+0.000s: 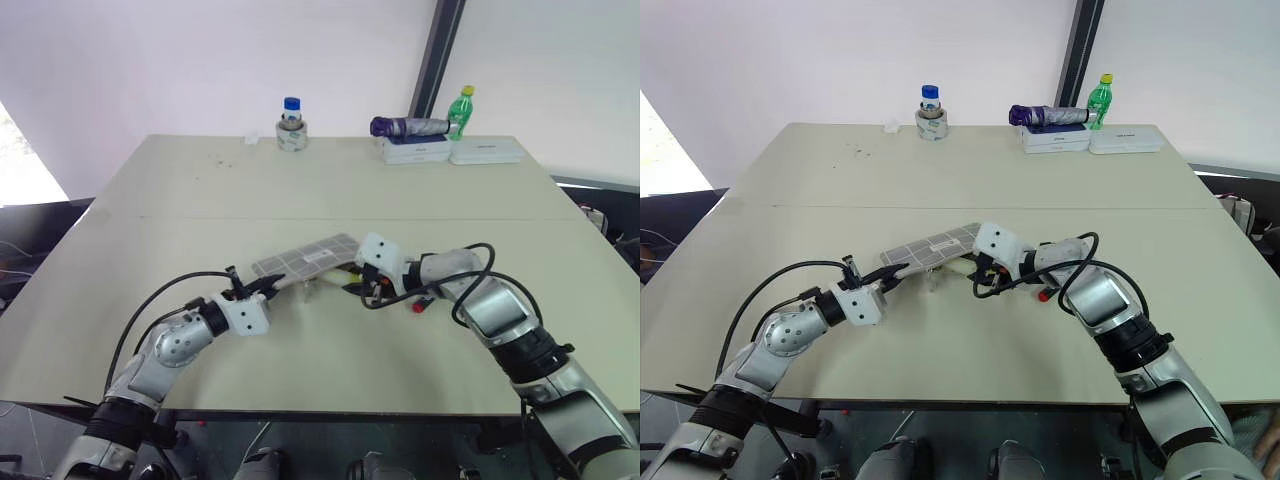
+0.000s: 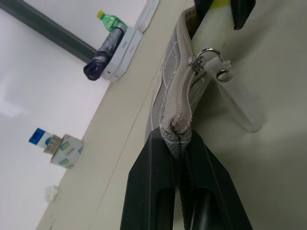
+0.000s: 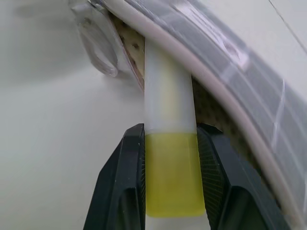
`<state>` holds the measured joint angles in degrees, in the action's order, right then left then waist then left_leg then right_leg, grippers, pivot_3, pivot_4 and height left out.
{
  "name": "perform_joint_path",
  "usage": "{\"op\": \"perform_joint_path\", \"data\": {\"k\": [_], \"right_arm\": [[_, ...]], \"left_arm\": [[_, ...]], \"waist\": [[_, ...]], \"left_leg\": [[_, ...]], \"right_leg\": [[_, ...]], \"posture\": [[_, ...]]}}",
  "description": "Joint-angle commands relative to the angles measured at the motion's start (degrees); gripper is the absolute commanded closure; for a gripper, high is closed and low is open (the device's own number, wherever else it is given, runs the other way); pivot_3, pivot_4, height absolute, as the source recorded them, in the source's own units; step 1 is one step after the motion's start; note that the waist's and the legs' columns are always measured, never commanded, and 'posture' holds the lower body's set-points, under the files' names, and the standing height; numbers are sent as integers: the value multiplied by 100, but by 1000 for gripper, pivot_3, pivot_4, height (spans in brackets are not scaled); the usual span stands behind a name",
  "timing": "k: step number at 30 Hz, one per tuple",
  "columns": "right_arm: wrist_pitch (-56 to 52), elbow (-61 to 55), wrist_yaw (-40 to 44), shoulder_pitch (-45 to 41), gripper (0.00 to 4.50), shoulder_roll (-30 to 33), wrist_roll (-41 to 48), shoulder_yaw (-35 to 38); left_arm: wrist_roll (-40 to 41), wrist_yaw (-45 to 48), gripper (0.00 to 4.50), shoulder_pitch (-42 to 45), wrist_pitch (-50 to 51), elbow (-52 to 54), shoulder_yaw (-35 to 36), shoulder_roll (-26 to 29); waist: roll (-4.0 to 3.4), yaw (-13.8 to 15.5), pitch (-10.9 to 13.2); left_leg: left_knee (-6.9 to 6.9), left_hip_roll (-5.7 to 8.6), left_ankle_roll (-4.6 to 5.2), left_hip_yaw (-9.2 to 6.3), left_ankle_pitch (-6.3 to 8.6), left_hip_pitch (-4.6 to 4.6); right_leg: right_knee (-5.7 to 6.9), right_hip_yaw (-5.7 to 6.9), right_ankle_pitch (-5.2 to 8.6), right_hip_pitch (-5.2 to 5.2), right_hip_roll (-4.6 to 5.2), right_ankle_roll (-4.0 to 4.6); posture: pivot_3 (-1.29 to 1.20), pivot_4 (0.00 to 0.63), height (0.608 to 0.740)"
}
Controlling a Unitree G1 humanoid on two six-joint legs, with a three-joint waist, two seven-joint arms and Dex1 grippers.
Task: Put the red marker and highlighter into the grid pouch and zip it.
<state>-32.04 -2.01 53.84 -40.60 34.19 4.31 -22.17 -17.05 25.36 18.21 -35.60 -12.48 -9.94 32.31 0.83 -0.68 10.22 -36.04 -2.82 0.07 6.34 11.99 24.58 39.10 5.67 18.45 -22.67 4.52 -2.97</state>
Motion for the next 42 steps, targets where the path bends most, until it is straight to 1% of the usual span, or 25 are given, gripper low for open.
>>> {"op": "perform_joint_path", "data": {"k": [1,5,7,8,10,12,17,21,23,26,28,30,33,36,38,42], "right_arm": [[242,-293,268,-206,3596,51,-85,-41],[330,-147,274,-275,3596,-123,-117,23],[322,-57,290,-288,2539,-193,-77,85],[352,-25,275,-292,2143,-206,-94,107],[283,-9,292,-282,1131,-218,-58,171],[346,-16,255,-271,52,-196,-90,219],[58,-285,495,-270,14,42,70,382],[53,-436,617,-303,14,301,91,514],[160,-502,749,-262,14,564,103,657],[85,-600,939,-168,14,900,225,815],[-106,-544,896,-137,14,974,355,1007],[-344,-336,703,-168,14,933,508,1331],[-511,-12,192,-221,14,902,426,1658],[-1661,279,-1146,-150,14,651,256,2415],[-2426,-95,-1624,206,14,421,336,2765],[-3373,-805,-2499,733,14,-274,494,3551]], "left_arm": [[153,106,4500,79,-259,86,-24,76],[356,244,4500,77,-373,71,-57,38],[440,296,4500,66,-383,104,-49,19],[460,306,4500,58,-379,116,-42,14],[497,310,4500,36,-330,119,-8,-4],[608,276,4500,7,-223,123,74,-57],[1073,227,4500,-12,179,142,310,-218],[1110,257,4500,-49,279,175,358,-220],[1087,246,4500,-52,286,126,385,-207],[1181,222,4500,-48,423,90,452,-250],[1245,176,4500,-27,541,85,504,-306],[1394,148,4500,-2,729,133,576,-402],[1603,157,4500,8,1004,249,684,-525],[1806,126,4500,50,1295,387,818,-603],[2133,132,4500,75,1616,529,947,-729],[2684,365,4500,167,2135,813,1078,-885]], "waist": [[0,-1,0],[0,-4,0],[0,-5,0],[0,-4,0],[0,-1,0],[0,4,0],[0,-1,0],[0,-2,0],[0,0,0],[1,11,0],[1,4,0],[1,-8,0],[1,0,1],[2,3,1],[5,33,-1],[2,13,0]], "left_leg": [[-1,0,0,0,0,0],[-3,0,0,0,0,0],[-3,0,0,0,0,0],[-3,0,0,0,0,0],[-3,0,0,0,0,0],[-5,0,0,0,0,0],[-6,0,0,0,0,0],[-6,0,0,0,0,-1],[-6,0,0,0,0,-1],[-6,1,0,0,0,0],[-7,0,1,0,0,-1],[-7,0,1,-1,0,-2],[-6,-1,0,-1,0,-2],[-7,0,0,-1,0,-2],[-8,0,-1,-1,-1,-1],[-2,0,-1,-5,-1,0]], "right_leg": [[0,0,0,0,0,0],[0,0,0,1,0,0],[1,0,0,1,0,0],[1,0,0,1,0,0],[0,0,0,1,0,0],[1,1,0,2,0,0],[1,1,0,3,0,0],[1,1,0,3,0,0],[1,1,0,3,0,0],[0,1,0,3,0,0],[0,0,0,4,0,0],[1,0,0,4,0,1],[1,0,0,4,0,1],[1,0,-1,6,0,1],[1,0,-1,5,1,1],[-3,2,0,10,0,1]], "posture": [[0,150,737],[0,150,737],[0,150,737],[0,150,737],[0,150,737],[0,150,737],[0,150,737],[0,150,737],[0,150,737],[0,150,737],[0,150,737],[0,150,737],[0,150,737],[0,150,737],[0,150,737],[0,150,737]]}}
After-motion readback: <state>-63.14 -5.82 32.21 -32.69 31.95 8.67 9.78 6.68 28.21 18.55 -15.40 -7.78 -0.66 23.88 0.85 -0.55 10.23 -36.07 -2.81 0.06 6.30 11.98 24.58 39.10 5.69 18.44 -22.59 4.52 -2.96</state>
